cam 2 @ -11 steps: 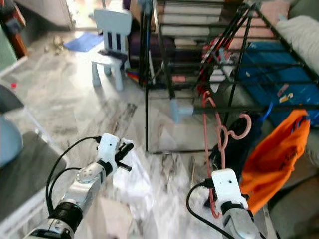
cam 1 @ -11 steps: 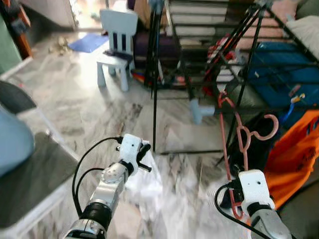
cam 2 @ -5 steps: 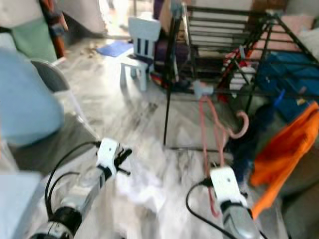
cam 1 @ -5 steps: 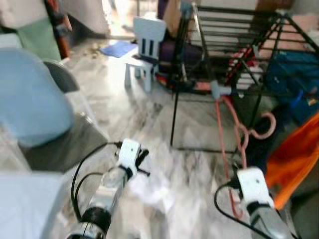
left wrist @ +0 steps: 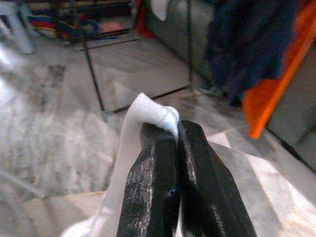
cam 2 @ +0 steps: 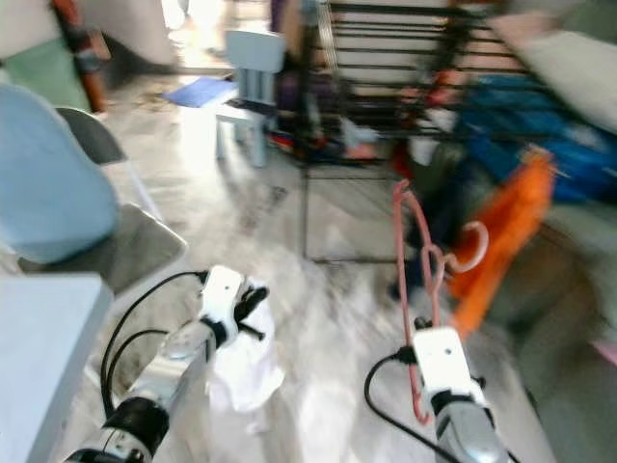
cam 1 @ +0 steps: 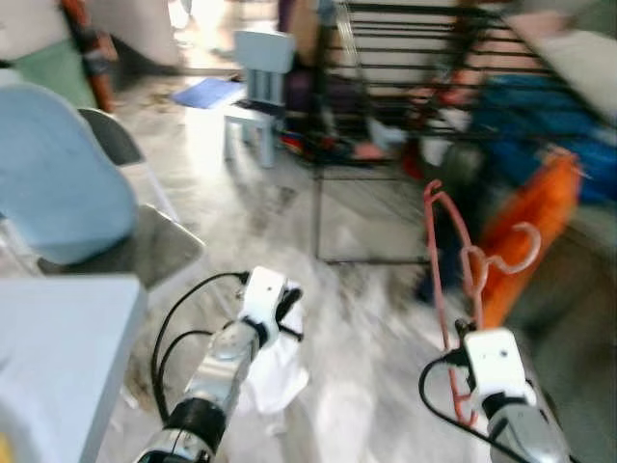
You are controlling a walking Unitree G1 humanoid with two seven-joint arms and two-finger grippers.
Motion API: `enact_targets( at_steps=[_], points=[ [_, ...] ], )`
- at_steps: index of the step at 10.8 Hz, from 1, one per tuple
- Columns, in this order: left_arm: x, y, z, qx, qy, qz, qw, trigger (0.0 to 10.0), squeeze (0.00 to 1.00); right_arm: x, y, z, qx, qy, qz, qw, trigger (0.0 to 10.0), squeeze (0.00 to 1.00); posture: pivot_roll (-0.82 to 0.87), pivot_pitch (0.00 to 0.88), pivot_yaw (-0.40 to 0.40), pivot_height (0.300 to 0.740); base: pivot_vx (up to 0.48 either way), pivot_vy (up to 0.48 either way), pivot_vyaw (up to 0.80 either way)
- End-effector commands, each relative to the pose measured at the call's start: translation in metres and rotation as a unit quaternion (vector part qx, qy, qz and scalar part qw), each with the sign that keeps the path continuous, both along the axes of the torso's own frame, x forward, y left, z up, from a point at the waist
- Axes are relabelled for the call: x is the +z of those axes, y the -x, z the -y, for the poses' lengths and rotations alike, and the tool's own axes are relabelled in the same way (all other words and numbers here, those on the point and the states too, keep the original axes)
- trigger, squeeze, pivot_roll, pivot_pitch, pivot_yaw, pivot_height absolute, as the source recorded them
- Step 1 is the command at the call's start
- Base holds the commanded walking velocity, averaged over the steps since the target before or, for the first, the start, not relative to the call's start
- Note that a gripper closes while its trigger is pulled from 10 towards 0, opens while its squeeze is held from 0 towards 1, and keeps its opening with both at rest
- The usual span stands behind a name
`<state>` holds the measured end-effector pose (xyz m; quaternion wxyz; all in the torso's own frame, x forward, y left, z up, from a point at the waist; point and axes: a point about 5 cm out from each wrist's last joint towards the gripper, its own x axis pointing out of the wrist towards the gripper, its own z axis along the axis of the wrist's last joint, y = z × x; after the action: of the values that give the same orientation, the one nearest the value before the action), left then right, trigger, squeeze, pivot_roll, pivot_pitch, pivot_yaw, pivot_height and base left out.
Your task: Hang hanger
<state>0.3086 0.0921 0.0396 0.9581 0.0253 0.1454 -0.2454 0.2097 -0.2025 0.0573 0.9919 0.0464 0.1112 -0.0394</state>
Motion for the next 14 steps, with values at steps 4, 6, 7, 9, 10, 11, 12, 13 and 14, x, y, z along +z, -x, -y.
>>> enact_targets(
  at_steps=[4, 6, 7, 9, 10, 11, 12, 13, 14],
  points=[
    [0.0047, -0.0032, -0.0030, 0.001, -0.008, 0.012, 1.000, 10.0, 0.00, 0.0068, -0.0070, -0.0040, 0.010, -0.004, 0.014, 1.000, 10.0, 0.00, 0.04, 0.000, -0.074, 0.740, -0.322, 0.000, 0.00],
    [0.0043, -0.0028, -0.0029, -0.001, -0.010, 0.011, 1.000, 10.0, 0.00, 0.0068, -0.0090, -0.0058, 0.013, -0.006, 0.014, 1.000, 10.0, 0.00, 0.04, 0.000, -0.073, 0.740, -0.311, 0.000, 0.00],
    [0.0042, -0.0028, -0.0026, -0.001, -0.010, 0.011, 1.000, 10.0, 0.00, 0.0066, -0.0095, -0.0060, 0.013, -0.006, 0.013, 1.000, 10.0, 0.00, 0.04, 0.000, -0.073, 0.740, -0.307, 0.000, 0.00],
    [0.0039, -0.0026, -0.0015, -0.003, -0.010, 0.012, 1.000, 10.0, 0.00, 0.0068, -0.0105, -0.0071, 0.016, -0.005, 0.014, 1.000, 10.0, 0.00, 0.04, 0.000, -0.076, 0.740, -0.294, 0.000, 0.00],
    [0.0044, -0.0026, -0.0004, -0.007, -0.008, 0.015, 1.000, 10.0, 0.00, 0.0068, -0.0110, -0.0068, 0.018, -0.004, 0.013, 1.000, 10.0, 0.00, 0.04, 0.000, -0.078, 0.740, 0.000, 0.000, 0.00],
    [0.0047, -0.0023, 0.0005, -0.013, 0.005, 0.011, 1.000, 10.0, 0.00, 0.0068, -0.0114, -0.0066, 0.018, -0.004, 0.013, 1.000, 10.0, 0.00, 0.04, 0.000, -0.078, 0.740, 0.000, 0.000, 0.00],
    [0.0071, -0.0023, 0.0020, -0.026, 0.022, 0.015, 0.999, 10.0, 0.00, 0.0067, -0.0123, -0.0067, 0.020, -0.003, 0.012, 1.000, 10.0, 0.00, 0.04, 0.000, -0.079, 0.740, 0.000, 0.000, 0.00],
    [0.0074, -0.0021, 0.0027, -0.031, 0.024, 0.014, 0.999, 10.0, 0.00, 0.0065, -0.0126, -0.0067, 0.021, -0.003, 0.012, 1.000, 10.0, 0.00, 0.04, 0.000, -0.079, 0.740, 0.000, 0.000, 0.00],
    [0.0085, -0.0024, 0.0036, -0.036, 0.029, 0.016, 0.999, 10.0, 0.00, 0.0063, -0.0133, -0.0070, 0.022, -0.002, 0.011, 1.000, 10.0, 0.00, 0.04, 0.000, -0.080, 0.740, 0.000, 0.000, 0.00]
  ],
)
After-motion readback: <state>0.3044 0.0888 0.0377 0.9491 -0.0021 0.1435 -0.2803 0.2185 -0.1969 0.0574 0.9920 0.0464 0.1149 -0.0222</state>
